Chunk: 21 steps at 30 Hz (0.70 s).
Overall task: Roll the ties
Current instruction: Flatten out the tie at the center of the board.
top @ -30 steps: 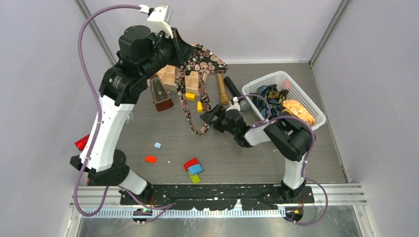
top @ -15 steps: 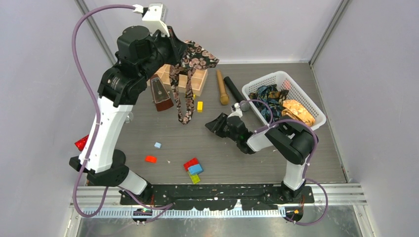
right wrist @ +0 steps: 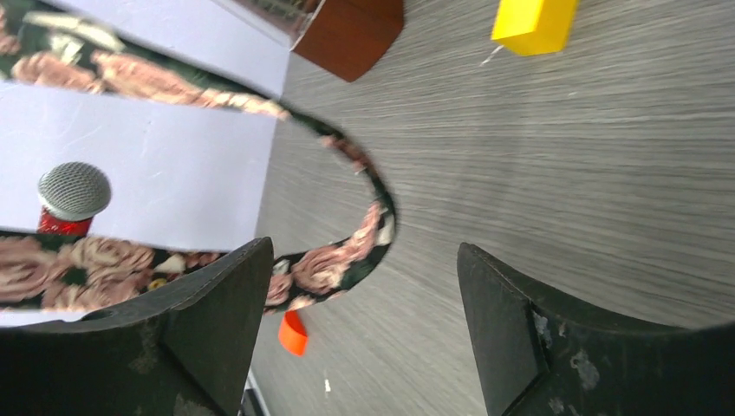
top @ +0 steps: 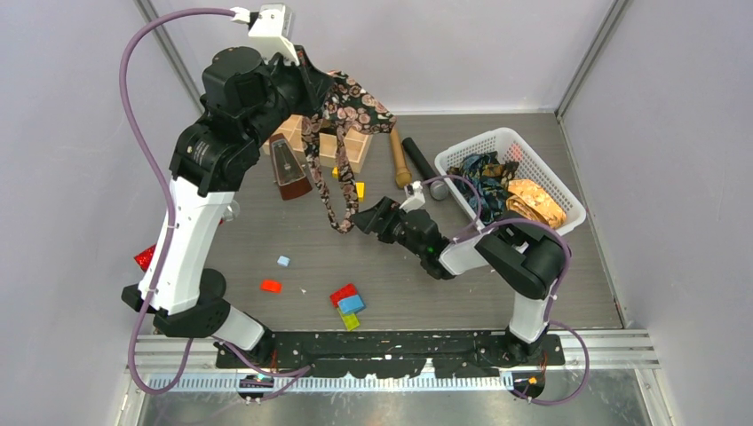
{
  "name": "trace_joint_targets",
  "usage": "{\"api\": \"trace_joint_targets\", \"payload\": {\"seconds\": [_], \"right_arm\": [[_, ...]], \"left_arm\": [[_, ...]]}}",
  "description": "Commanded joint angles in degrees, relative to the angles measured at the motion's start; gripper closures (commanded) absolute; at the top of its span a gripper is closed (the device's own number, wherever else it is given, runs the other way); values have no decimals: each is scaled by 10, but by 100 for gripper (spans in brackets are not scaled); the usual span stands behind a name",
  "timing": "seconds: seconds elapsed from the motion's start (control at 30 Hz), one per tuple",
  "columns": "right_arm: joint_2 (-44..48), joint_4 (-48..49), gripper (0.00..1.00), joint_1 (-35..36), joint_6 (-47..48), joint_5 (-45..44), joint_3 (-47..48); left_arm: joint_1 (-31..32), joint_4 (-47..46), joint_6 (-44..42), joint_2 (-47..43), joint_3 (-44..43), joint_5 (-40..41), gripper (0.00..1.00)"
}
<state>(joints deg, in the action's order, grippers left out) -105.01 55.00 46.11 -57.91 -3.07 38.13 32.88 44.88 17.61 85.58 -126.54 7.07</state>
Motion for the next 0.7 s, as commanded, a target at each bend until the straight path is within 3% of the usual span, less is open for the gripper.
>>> {"api": "trace_joint_targets", "payload": {"seconds": [0.0,0.4,0.67], "right_arm": [[12,65,16,23,-14,-5,18],[-70,20,17,34,-49,-117,80],[-144,38,17,34,-74,-112,141]], "left_arm": [[1,-16,0,-12,-19,3,100],[1,-22,8,-13,-22,-2,100],[1,-24,13,-14,-23,-2,100]]}}
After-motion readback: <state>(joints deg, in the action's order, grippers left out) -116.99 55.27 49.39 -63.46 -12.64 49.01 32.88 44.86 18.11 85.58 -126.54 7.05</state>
